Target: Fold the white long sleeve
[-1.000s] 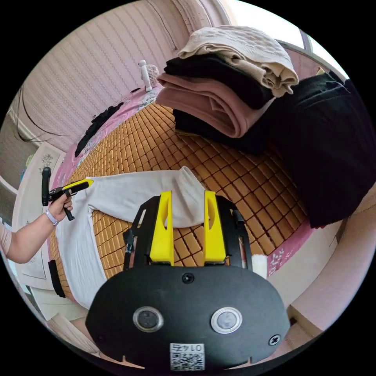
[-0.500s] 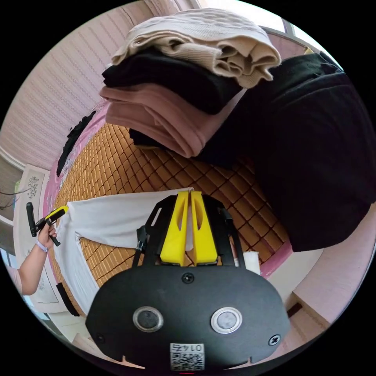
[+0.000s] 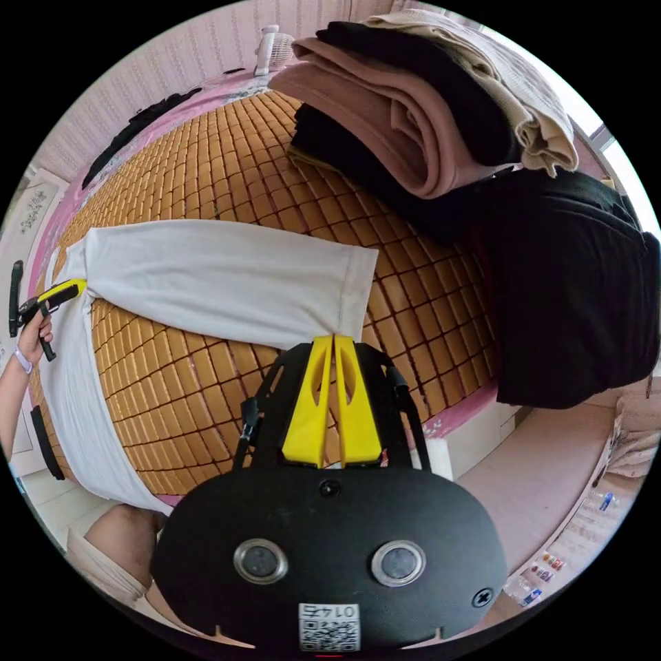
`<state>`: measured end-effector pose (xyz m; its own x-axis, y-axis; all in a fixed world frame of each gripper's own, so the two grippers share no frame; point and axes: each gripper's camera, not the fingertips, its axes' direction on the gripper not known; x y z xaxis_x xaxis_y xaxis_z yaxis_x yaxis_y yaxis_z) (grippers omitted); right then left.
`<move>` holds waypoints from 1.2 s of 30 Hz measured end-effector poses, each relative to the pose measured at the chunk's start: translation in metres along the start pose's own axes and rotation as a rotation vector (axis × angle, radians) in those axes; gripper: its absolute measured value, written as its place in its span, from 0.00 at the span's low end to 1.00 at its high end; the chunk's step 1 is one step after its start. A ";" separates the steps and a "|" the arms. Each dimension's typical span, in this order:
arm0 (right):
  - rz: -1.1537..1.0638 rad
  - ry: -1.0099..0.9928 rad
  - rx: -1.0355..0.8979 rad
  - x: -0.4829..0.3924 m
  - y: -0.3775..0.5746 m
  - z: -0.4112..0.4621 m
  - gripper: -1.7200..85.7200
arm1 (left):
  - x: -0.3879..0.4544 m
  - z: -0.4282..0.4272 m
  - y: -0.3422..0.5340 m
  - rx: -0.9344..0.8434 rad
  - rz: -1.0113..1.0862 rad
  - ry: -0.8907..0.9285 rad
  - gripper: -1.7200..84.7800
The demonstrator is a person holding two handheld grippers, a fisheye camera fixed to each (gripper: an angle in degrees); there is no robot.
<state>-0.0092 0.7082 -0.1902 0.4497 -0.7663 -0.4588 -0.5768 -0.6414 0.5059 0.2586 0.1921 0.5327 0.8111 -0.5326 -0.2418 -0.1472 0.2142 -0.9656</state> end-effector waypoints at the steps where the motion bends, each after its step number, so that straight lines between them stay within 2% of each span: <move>1: -0.019 0.012 0.009 -0.008 0.001 0.005 0.02 | 0.000 0.000 0.006 0.017 0.018 0.002 0.07; 4: -0.033 0.025 0.063 -0.024 0.003 0.019 0.01 | -0.006 -0.004 0.020 0.033 0.024 0.007 0.06; 7: -0.021 0.018 0.020 -0.038 -0.006 0.026 0.01 | -0.017 -0.011 0.033 0.028 -0.013 0.056 0.04; 9: -0.006 0.054 0.097 -0.050 -0.004 0.016 0.01 | -0.022 -0.026 0.046 0.088 -0.021 0.098 0.02; 11: -0.003 0.115 0.158 -0.066 -0.002 0.006 0.01 | -0.024 -0.054 0.074 0.207 -0.021 0.156 0.01; 17: -0.161 0.085 0.262 -0.161 -0.021 -0.009 0.01 | -0.049 -0.108 0.190 0.233 -0.220 0.135 0.01; 23: -0.532 -0.206 0.328 -0.346 -0.089 0.003 0.01 | -0.098 -0.150 0.332 0.197 -0.469 -0.063 0.01; 30: -0.938 -0.505 0.377 -0.636 -0.143 0.021 0.02 | -0.128 -0.167 0.436 0.235 -0.621 -0.120 0.04; 33: -1.070 -0.487 0.337 -0.749 -0.145 0.046 0.06 | -0.134 -0.166 0.458 0.250 -0.637 -0.078 0.07; 36: -1.079 -0.321 0.413 -0.828 -0.152 0.083 0.11 | -0.136 -0.165 0.473 0.258 -0.630 -0.083 0.07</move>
<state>-0.3504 1.4426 0.0524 0.6794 0.2411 -0.6931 -0.2085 -0.8421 -0.4973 -0.0144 0.2307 0.0932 0.7398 -0.5573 0.3769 0.4985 0.0779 -0.8634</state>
